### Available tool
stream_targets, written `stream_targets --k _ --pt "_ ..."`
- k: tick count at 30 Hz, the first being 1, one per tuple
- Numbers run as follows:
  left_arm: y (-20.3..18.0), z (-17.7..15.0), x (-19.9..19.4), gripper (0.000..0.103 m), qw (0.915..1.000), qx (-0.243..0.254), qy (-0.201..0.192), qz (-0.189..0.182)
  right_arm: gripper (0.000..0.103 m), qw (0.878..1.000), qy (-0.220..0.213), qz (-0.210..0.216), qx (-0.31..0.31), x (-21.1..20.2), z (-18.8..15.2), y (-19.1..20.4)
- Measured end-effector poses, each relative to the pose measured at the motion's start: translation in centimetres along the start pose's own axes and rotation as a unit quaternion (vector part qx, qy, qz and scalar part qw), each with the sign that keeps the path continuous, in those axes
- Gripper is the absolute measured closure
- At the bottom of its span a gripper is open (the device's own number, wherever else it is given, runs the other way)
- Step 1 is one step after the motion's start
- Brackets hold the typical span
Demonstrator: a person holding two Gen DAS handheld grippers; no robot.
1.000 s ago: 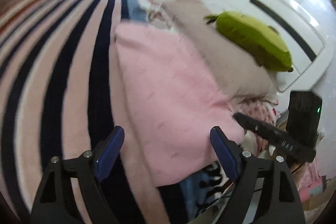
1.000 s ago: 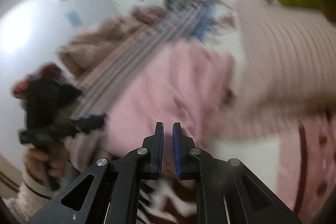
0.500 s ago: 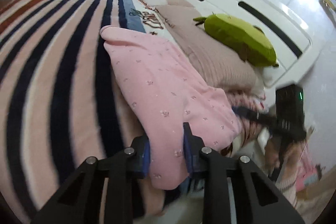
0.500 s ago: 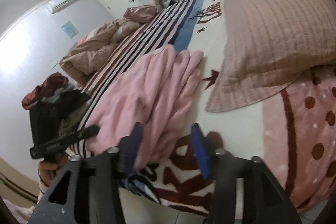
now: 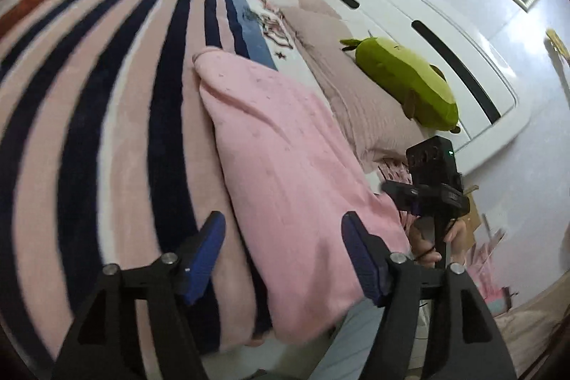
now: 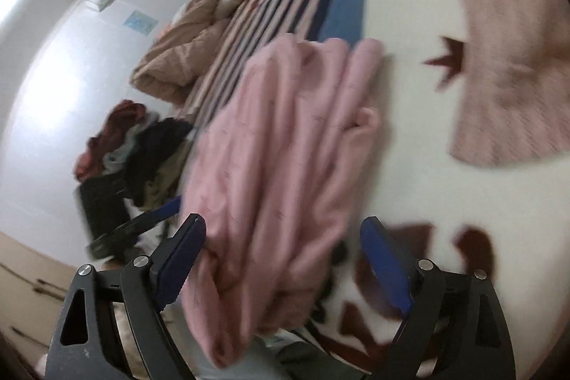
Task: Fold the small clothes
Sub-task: 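Grasp the folded pink shirt with both grippers and lift it off the bed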
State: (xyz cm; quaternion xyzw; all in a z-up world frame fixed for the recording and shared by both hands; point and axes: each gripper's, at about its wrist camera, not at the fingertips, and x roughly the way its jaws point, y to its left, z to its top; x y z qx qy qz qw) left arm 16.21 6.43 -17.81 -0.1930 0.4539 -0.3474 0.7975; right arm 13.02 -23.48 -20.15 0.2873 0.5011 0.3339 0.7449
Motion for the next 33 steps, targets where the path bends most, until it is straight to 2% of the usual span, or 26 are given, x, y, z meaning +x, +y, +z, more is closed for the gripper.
stream_targets --k 1,3,4,5,6,7,8,12,15,19,21,25,28,33 --pt "0.6 0.9 1.2 0.039 0.9999 -0.005 0.010 0.005 0.016 1.000 0.011 0.026 0.006 0.6 0.6 0.0" --pt "1.5 2.3 3.2 0.039 0.9995 -0.018 0.024 0.005 0.019 0.999 0.027 0.046 0.008 1.6 1.4 -0.1" --pt "2.1 3.0 4.5 0.043 0.9989 -0.032 0.034 -0.008 0.029 0.999 0.035 0.038 0.008 2.5 1.9 -0.1" --pt "2.5 3.4 5.2 0.061 0.9982 -0.041 0.040 -0.017 0.045 0.999 0.041 0.027 0.008 3.0 2.2 -0.1" --pt "2.7 3.7 6.0 0.071 0.9973 -0.051 0.046 -0.025 0.055 0.999 0.043 0.015 0.009 3.5 2.5 -0.2" --pt "2.6 4.1 6.6 0.083 0.9969 -0.053 0.052 -0.024 0.072 0.999 0.042 0.003 0.011 3.9 2.7 -0.2" --pt "2.2 4.3 6.7 0.088 0.9976 -0.044 0.050 -0.016 0.079 0.999 0.040 -0.005 0.009 4.1 2.9 -0.2" --pt "-1.2 5.4 3.6 0.089 0.9998 0.014 0.016 0.000 0.083 1.000 0.010 -0.006 -0.023 3.2 3.5 2.4" --pt "-3.6 7.0 0.0 0.089 0.9988 0.046 -0.014 0.010 0.083 0.998 -0.021 0.012 -0.050 1.7 4.5 5.6" --pt "-7.4 9.6 -6.4 0.089 0.9924 0.095 -0.061 0.048 0.083 0.992 -0.055 0.033 -0.113 0.7 6.5 12.4" --pt "-9.2 10.6 -10.3 0.089 0.9860 0.120 -0.087 0.077 0.083 0.987 -0.067 0.042 -0.140 0.6 7.3 15.7" --pt "-11.5 12.4 -18.4 0.089 0.9703 0.149 -0.136 0.134 0.083 0.972 -0.093 0.068 -0.206 1.9 9.0 24.7" --pt "-11.9 13.4 -24.3 0.089 0.9585 0.153 -0.160 0.179 0.083 0.963 -0.095 0.083 -0.237 3.7 9.9 30.3" --pt "-10.5 13.5 -34.3 0.089 0.9378 0.133 -0.202 0.249 0.084 0.951 -0.084 0.110 -0.278 8.7 10.7 40.0"
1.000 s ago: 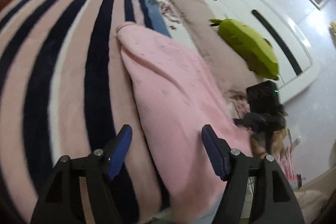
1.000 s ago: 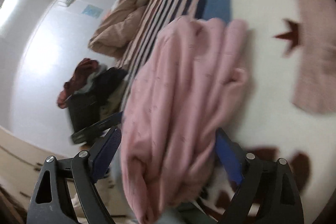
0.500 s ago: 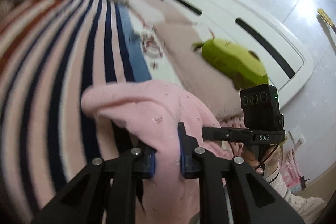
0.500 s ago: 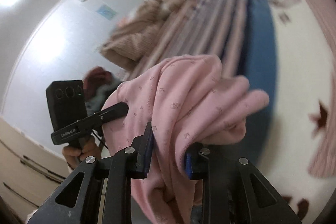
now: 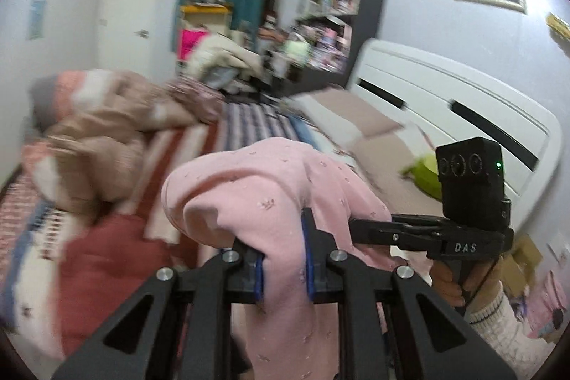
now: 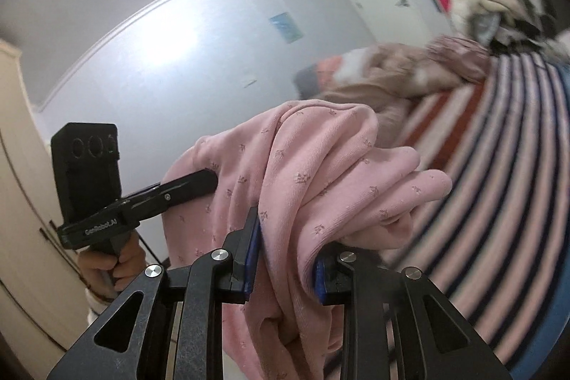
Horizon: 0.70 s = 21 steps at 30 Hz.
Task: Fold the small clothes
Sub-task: 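Grasp the folded pink shirt with both grippers and lift it off the bed, then carry the shirt with both grippers and lower it onto the clothes pile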
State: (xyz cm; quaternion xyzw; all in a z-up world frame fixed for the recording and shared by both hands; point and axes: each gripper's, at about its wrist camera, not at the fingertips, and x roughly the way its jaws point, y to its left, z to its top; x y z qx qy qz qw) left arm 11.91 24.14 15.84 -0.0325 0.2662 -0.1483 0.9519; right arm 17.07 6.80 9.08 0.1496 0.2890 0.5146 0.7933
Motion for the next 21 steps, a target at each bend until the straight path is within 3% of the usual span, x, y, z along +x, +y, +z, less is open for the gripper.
stream_targets --k 5,10,16,21 --pt "6.6 2.1 -5.1 0.089 0.9978 -0.022 -0.012 0.062 0.084 0.999 0.016 0.031 -0.007 7.5 3.7 4.9" --pt "14.4 2.1 -4.2 0.087 0.9914 -0.061 0.018 0.114 0.084 0.998 0.055 0.012 0.011 15.2 4.9 5.5" --pt "23.0 -3.8 2.9 0.080 0.9795 -0.127 0.108 0.113 0.083 0.989 0.136 -0.047 0.045 21.8 0.8 1.2" --pt "25.4 -8.1 5.4 0.069 0.9796 -0.150 0.113 0.071 0.081 0.984 0.163 -0.057 0.052 24.0 -1.4 -1.7"
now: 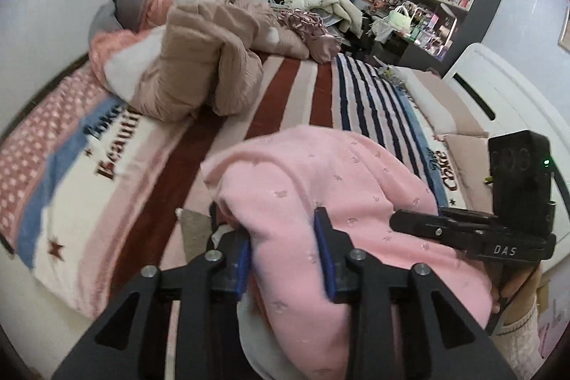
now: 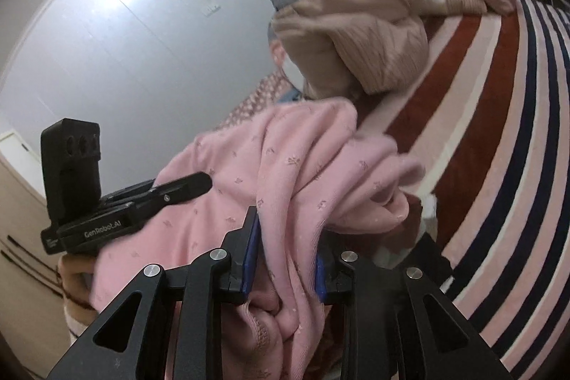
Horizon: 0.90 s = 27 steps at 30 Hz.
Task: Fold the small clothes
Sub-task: 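Carry the shirt with both grippers and lower it onto the clothes pile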
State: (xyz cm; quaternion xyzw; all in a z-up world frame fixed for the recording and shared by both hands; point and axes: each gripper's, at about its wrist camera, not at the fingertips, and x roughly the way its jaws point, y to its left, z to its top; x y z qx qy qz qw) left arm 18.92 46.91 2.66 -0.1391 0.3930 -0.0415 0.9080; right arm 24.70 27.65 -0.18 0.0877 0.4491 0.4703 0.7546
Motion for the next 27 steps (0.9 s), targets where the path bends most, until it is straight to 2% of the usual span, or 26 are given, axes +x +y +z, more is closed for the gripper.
stream_targets --k 3,6,7,8,9,12,15,19,21,23,25,27 --pt "0.5 -0.2 0.4 0.061 0.9999 -0.006 -0.007 -0.014 0.079 1.000 0.003 0.007 0.009 0.2 0.2 -0.7" --pt "0.0 0.1 -0.3 0.056 0.9997 0.004 -0.019 -0.016 0.075 1.000 0.002 0.005 -0.007 -0.7 0.4 -0.5" --pt "-0.3 0.2 -0.5 0.055 0.9996 0.010 -0.024 -0.014 0.068 1.000 0.001 0.002 -0.011 -1.1 0.4 -0.2" --pt "-0.5 0.4 -0.9 0.048 0.9994 0.015 -0.030 -0.010 0.059 1.000 -0.002 -0.006 -0.016 -1.6 0.4 -0.1" --pt "-0.7 0.5 -1.3 0.041 0.9991 0.017 -0.037 -0.005 0.056 1.000 -0.002 -0.009 -0.020 -1.7 0.6 -0.1" --pt "-0.4 0.8 -2.6 0.039 0.9983 0.001 -0.057 -0.011 0.050 0.999 -0.004 -0.016 -0.033 -2.9 0.4 0.1" --pt "-1.1 0.8 -4.2 0.036 0.9972 -0.003 -0.071 -0.023 0.049 0.999 0.004 -0.003 -0.033 -3.4 0.0 0.3" --pt "-4.1 -0.6 -6.7 0.024 0.9933 0.045 -0.082 -0.068 0.051 0.999 0.000 0.011 -0.041 -3.2 -0.4 1.2" --pt "-5.4 -1.8 -7.3 0.021 0.9920 0.088 -0.076 -0.051 0.051 0.999 -0.001 0.019 -0.044 -2.9 -0.5 1.9" --pt "-5.5 -2.7 -7.1 0.021 0.9927 0.100 -0.063 -0.023 0.051 0.998 -0.001 0.020 -0.053 -2.5 -0.6 2.9" --pt "-4.1 -3.4 -6.5 0.020 0.9951 0.087 -0.043 -0.013 0.051 0.998 0.000 0.019 -0.062 -2.0 -0.7 3.7" --pt "-2.3 -3.9 -6.3 0.017 0.9969 0.065 -0.040 -0.021 0.051 0.997 0.001 0.029 -0.065 -1.6 -0.8 4.3"
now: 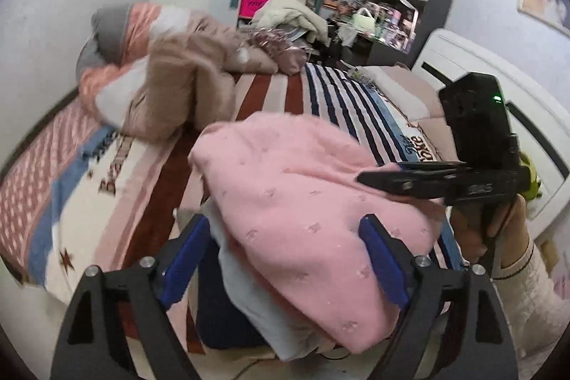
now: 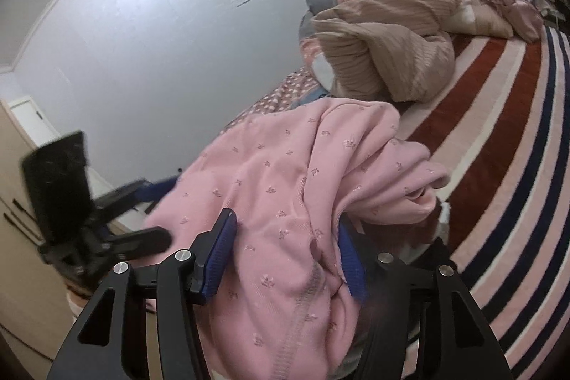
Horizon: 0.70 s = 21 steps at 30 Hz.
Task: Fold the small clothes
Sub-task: 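Carry the shirt with both grippers and lower it onto the clothes pile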
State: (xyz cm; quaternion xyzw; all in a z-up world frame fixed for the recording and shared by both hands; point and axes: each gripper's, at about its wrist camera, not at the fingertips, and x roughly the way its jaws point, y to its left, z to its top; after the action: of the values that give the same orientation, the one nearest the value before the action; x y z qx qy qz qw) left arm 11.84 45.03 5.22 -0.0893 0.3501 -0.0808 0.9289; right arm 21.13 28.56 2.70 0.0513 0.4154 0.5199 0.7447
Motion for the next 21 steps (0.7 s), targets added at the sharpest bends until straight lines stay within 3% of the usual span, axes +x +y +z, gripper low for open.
stream_targets --k 9,16,21 --pt "3.9 -2.2 -0.2 0.016 0.9990 -0.044 -0.006 -0.010 0.051 1.000 -0.009 0.020 0.001 -1.8 -0.3 -0.2" --pt "2.5 -1.6 -0.4 0.016 0.9991 -0.040 -0.014 0.001 0.051 1.000 -0.014 0.008 -0.012 -5.2 -1.9 -0.5" --pt "0.3 -0.6 -0.2 0.016 0.9990 -0.022 -0.015 0.035 0.051 1.000 -0.015 -0.007 -0.010 -6.2 -1.9 -1.1"
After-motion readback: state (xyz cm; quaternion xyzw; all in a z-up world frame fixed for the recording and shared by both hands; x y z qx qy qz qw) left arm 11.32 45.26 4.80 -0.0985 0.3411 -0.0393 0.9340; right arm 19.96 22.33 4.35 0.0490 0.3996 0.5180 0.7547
